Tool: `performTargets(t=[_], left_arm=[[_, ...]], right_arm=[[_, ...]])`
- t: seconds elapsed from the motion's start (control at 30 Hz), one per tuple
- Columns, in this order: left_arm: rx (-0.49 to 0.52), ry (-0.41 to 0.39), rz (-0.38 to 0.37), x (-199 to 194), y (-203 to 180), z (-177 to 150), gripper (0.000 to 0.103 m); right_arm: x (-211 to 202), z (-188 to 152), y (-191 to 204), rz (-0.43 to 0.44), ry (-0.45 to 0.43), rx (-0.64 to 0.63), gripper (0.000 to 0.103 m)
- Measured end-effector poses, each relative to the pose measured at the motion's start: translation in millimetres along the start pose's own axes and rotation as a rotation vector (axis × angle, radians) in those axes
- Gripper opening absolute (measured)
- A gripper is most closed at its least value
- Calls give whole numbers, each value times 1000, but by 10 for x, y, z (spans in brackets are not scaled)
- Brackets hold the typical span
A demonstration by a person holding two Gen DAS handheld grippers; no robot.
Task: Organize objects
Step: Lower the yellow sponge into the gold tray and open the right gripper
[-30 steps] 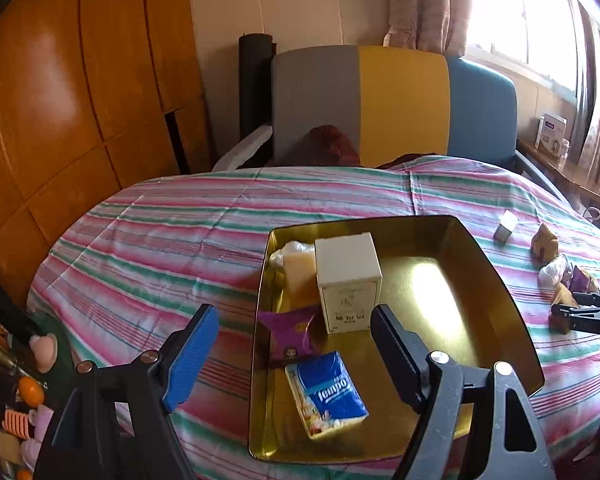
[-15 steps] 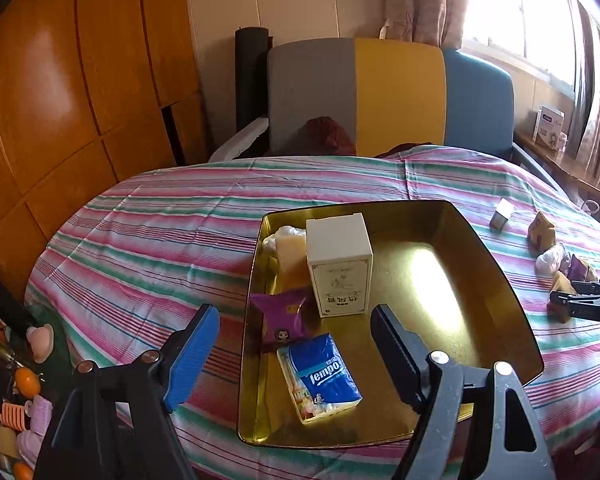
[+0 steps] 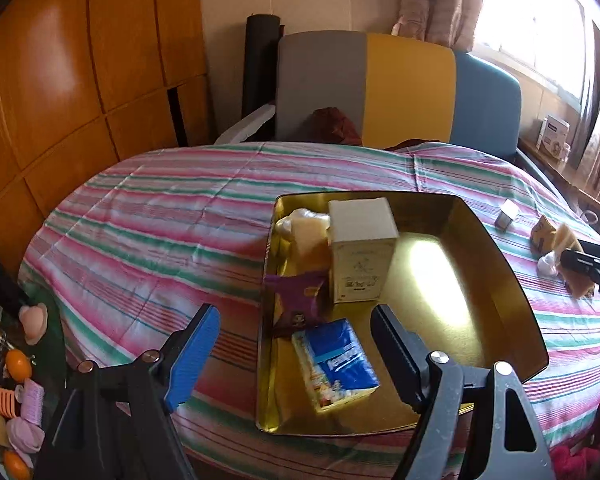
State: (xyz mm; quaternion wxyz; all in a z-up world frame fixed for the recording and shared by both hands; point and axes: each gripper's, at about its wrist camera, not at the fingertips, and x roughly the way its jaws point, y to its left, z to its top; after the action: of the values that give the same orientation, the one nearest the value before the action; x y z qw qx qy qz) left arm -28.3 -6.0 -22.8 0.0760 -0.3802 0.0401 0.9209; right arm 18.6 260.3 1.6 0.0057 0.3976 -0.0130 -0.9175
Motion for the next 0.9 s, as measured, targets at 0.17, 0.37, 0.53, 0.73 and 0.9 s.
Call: performTargets(t=[0.17,0.37,0.53,0.73,0.9], left_arm=[[-43,9,30,-13,212,-42,79],[-77,6,72,-45,442,-78,79],[-88,8,88,-28,551,-123,79],[-82,-11,108,-39,597,-131,79],[-84,-4,107,-14,619,-144,79]], right_arm=[[100,127,827,137,16,-114,66],[470,53,1619,215,97,-213,67],[925,-54,1923,189,191,-216,68],[1133,-180,2241,224,250,-229,73],[1138,-231,2360,317,252,-192,80]])
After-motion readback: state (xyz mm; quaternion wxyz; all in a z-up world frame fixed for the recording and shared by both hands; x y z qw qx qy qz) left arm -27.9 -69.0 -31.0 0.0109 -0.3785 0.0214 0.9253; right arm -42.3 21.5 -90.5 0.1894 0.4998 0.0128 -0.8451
